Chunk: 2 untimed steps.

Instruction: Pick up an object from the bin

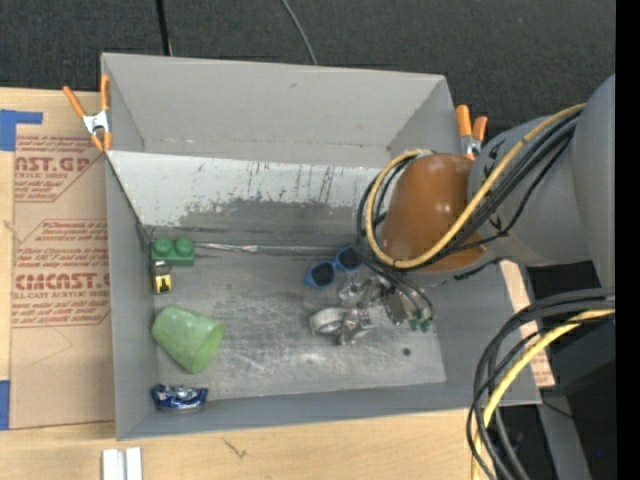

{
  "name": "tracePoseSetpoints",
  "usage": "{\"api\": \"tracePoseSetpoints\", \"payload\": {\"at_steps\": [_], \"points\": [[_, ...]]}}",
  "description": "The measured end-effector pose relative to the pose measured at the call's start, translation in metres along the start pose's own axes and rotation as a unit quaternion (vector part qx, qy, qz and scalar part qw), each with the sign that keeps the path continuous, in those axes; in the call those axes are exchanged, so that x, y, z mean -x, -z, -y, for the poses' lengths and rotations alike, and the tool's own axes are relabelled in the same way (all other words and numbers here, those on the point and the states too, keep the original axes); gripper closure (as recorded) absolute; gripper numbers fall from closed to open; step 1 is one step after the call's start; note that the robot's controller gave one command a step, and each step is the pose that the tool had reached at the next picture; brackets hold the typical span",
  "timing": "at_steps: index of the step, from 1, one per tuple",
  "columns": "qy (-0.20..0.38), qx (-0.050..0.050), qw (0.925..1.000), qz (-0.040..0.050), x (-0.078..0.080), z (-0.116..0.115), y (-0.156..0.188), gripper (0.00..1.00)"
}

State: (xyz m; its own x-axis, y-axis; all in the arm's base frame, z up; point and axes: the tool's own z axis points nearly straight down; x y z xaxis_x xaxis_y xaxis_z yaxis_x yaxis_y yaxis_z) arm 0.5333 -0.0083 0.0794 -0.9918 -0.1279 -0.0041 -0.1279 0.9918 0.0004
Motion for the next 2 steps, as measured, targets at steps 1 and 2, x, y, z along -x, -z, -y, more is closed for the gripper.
{"api": "tracePoseSetpoints", "payload": {"at_steps": [1, 2], "points": [[0.028, 0.0, 0.9996, 0.0024, 0.002, -0.029, 0.117, 1.0], [0.169, -0.001, 0.9856, 0.0021, 0.014, -0.033, 0.19, 1.0]]}}
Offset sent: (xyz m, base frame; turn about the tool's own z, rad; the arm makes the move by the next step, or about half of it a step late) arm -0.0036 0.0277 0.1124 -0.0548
